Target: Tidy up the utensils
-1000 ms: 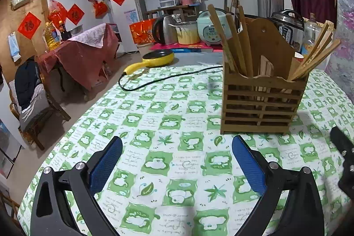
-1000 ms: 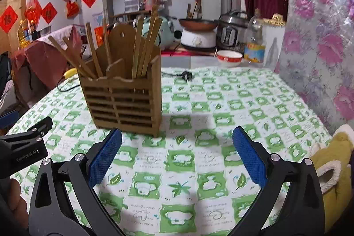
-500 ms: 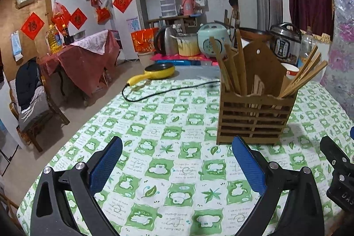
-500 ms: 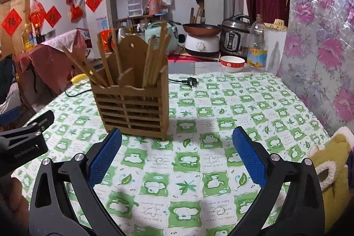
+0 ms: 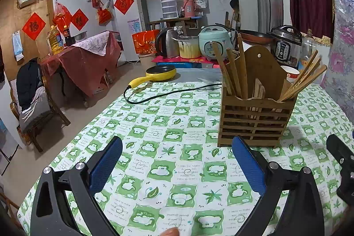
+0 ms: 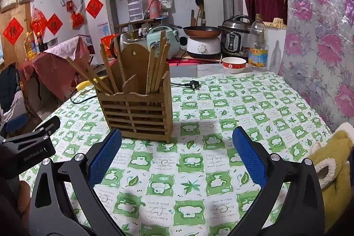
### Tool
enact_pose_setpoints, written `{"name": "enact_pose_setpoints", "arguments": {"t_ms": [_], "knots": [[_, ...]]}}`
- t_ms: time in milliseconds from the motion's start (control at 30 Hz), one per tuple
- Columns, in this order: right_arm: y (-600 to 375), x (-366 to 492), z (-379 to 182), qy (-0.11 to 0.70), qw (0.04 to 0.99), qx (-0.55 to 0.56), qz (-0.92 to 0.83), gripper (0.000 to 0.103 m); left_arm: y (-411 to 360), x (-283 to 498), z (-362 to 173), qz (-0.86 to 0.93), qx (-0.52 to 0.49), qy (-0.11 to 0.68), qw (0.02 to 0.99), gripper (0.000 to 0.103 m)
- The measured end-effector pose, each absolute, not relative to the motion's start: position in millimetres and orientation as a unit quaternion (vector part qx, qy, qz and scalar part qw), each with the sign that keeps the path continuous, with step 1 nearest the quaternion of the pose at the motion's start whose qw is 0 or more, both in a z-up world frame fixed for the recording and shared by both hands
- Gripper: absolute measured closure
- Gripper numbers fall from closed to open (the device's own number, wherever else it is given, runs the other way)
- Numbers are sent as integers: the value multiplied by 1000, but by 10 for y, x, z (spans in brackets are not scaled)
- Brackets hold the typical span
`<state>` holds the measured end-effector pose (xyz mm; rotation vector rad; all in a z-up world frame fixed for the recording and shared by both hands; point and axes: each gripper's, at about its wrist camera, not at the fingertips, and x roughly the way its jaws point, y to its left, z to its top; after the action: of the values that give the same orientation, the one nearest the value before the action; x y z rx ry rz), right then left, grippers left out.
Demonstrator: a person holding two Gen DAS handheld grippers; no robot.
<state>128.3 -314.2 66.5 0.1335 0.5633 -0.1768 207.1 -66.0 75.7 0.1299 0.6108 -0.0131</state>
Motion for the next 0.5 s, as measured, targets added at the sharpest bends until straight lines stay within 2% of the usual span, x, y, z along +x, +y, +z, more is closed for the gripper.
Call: {"name": "enact_pose_setpoints", "arguments": {"t_ms": [500], "knots": [[-3044, 1288, 634, 284, 954, 44, -85, 6, -697, 2023, 768, -15, 69, 296, 953, 6]]}}
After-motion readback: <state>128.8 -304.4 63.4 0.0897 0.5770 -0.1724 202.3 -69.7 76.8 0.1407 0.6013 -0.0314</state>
